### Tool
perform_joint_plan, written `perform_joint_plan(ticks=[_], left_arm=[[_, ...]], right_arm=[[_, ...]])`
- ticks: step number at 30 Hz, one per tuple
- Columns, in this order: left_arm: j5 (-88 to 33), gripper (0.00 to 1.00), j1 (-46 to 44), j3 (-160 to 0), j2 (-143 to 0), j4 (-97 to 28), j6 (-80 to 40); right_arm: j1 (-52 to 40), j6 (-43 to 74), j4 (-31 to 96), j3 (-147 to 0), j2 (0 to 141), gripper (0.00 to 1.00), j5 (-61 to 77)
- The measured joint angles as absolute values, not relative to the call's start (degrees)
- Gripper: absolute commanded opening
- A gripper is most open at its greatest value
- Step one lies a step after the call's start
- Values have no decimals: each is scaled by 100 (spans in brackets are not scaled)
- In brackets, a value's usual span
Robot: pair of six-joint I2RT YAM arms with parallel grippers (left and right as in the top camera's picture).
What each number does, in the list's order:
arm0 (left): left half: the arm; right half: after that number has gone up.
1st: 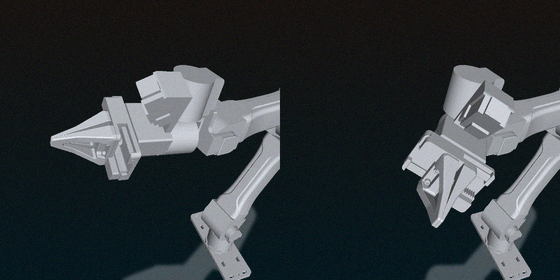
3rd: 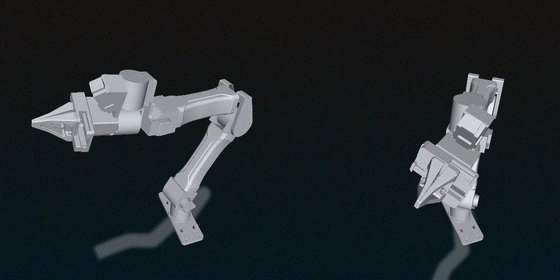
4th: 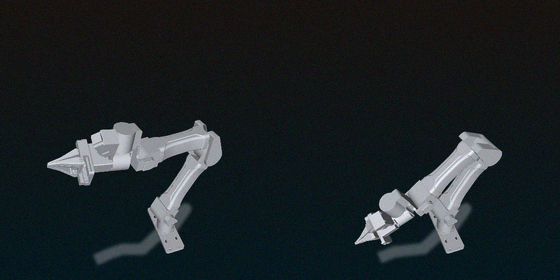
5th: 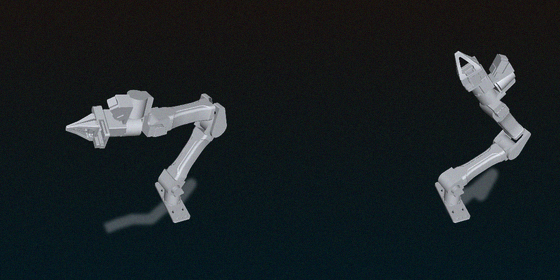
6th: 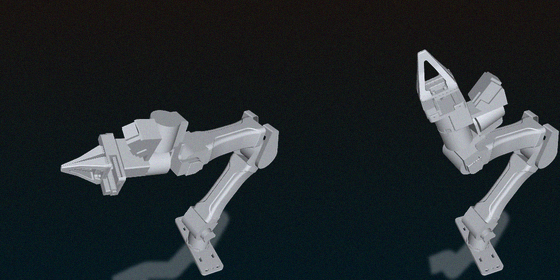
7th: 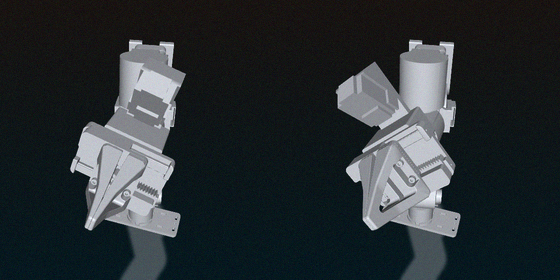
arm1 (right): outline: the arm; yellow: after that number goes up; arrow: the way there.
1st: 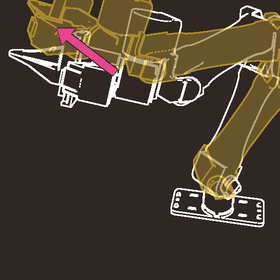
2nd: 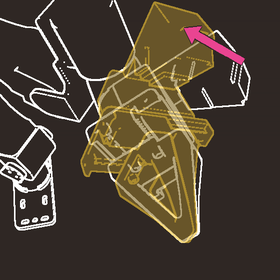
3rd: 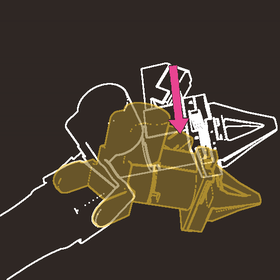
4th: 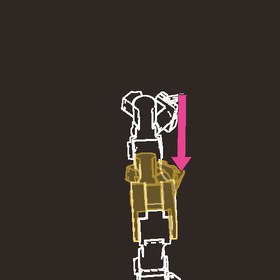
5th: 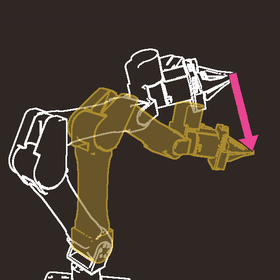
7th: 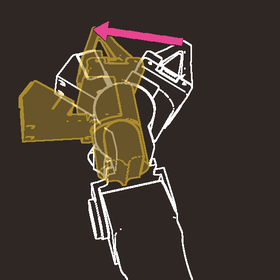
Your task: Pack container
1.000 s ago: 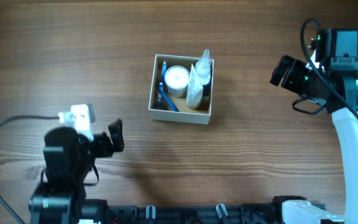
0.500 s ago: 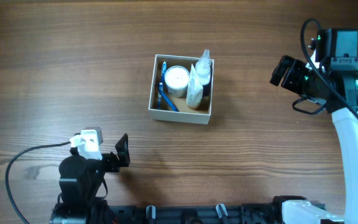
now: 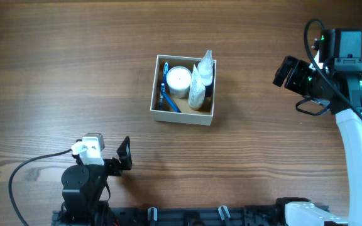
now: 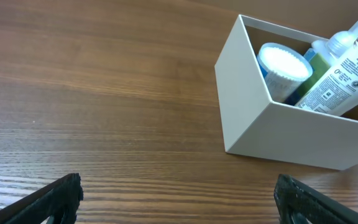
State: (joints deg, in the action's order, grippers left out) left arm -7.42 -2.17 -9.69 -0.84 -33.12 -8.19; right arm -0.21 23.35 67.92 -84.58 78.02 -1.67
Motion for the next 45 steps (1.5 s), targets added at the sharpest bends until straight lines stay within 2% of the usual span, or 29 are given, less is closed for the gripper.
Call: perform_joint_plan(ticks=[30,45], left_arm=[[-742,100,-217,-963,-84,-3428,-819],[-742,100,-217,-958,-84,-3430,-819]], right_arm=[[-21,2318,6770,-8458,7767,100,-200],[-21,333,5846,-8193,5400,100,-1]])
